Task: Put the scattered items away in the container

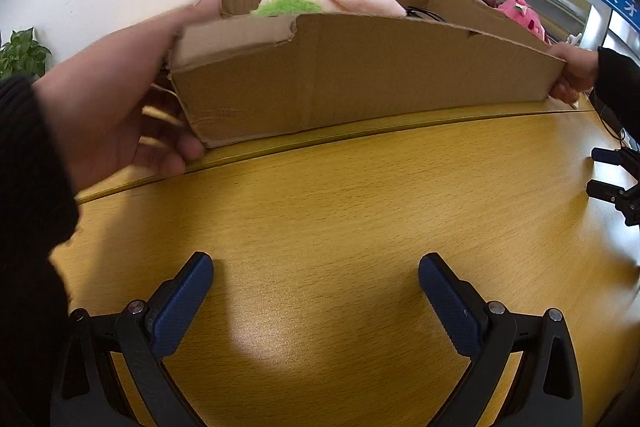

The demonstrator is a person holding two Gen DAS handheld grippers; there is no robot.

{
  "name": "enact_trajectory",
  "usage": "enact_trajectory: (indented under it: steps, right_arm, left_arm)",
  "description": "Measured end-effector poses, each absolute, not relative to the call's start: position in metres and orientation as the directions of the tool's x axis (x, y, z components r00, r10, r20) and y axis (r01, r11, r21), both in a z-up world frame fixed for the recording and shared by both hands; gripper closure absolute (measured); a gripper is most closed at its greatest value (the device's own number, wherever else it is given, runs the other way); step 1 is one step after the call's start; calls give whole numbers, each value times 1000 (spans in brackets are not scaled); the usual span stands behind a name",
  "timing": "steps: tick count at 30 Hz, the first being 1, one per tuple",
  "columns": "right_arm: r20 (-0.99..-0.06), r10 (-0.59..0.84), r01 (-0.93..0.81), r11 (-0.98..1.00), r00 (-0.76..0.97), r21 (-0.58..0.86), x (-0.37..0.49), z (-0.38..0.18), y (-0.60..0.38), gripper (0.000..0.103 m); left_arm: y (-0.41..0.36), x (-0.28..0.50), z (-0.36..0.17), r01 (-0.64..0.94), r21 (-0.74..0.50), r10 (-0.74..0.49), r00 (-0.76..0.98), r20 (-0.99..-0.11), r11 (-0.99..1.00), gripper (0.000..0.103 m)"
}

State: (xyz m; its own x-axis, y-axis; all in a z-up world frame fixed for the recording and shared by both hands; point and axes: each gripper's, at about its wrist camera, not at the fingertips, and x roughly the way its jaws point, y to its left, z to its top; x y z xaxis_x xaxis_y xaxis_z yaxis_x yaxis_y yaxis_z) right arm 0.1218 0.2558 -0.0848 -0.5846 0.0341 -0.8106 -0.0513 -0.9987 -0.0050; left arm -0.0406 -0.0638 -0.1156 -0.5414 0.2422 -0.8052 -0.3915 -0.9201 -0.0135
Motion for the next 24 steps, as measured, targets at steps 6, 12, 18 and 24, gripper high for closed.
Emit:
enact_trajectory:
  steps: [6,12,18,24]
  right_arm:
    - [-810,34,-50,-999,-585,-5,122,-85,256,0]
    - [-810,33,-49,-999,-585,-5,122,-85,257,0]
    - [-810,29,-50,-999,-585,1,121,-84,251,0]
    - [-811,31,-53,-999,-584,-1,116,-80,253,0]
  left_arm:
    - [-62,-41,-115,-392,-13,242,-541,-805,-920,0]
    - [-62,-42,-115,-392,-13,242,-541,-805,-920,0]
    - [-66,-41,-116,-406,-13,250,-538,-805,-914,0]
    - [-69,-42,-115,-400,-14,248,-539,-805,-916,0]
